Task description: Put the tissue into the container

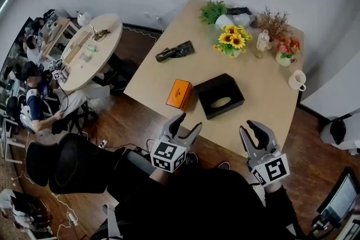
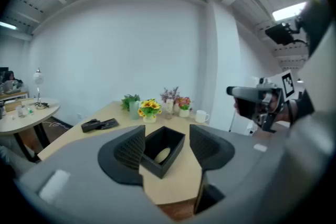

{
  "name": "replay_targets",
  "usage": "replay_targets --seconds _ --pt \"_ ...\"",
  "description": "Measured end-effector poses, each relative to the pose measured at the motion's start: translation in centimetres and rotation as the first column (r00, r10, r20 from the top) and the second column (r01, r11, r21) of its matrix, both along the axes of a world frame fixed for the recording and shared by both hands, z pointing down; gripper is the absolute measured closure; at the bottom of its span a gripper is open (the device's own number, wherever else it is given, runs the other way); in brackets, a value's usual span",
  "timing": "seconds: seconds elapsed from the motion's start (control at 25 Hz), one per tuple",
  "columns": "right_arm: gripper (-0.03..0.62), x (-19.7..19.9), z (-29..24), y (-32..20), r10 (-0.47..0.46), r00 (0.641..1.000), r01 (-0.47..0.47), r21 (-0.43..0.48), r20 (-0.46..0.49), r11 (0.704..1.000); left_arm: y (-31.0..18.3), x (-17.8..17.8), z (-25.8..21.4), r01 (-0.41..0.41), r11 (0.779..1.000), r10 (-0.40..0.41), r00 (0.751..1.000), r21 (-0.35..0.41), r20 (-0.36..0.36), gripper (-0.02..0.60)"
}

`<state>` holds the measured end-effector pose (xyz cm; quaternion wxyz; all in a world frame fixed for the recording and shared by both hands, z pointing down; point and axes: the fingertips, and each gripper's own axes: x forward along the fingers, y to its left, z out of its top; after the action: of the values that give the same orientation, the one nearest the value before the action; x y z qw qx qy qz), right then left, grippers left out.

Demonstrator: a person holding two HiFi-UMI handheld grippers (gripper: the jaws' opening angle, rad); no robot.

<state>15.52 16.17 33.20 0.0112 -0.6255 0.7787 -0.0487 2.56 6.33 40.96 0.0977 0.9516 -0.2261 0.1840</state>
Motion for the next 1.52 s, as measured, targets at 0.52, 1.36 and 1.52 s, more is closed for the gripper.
replay_targets --seconds 0.52,1.36,1.52 --pt "0.494 0.7 2.7 -4.8 -0.080 0.991 0.075 -0.055 -0.103 0.996 -10.7 -3.8 10.9 0.280 0.943 -0.256 0.956 -0.180 0.144 0.273" --pt "0.327 -8.2 19.0 -27.7 -0.756 0.555 0.401 -0.685 -0.347 0.609 -17.3 -3.9 18.9 0.143 0.981 -0.105 0.959 -0.128 0.265 0.161" --pt "0.230 -9.0 21.5 -29.5 -0.868 0.332 0.372 -0.794 -0.370 0.481 -17.8 -3.4 19.3 0.088 0.988 -0.049 0.958 -0.128 0.281 0.158"
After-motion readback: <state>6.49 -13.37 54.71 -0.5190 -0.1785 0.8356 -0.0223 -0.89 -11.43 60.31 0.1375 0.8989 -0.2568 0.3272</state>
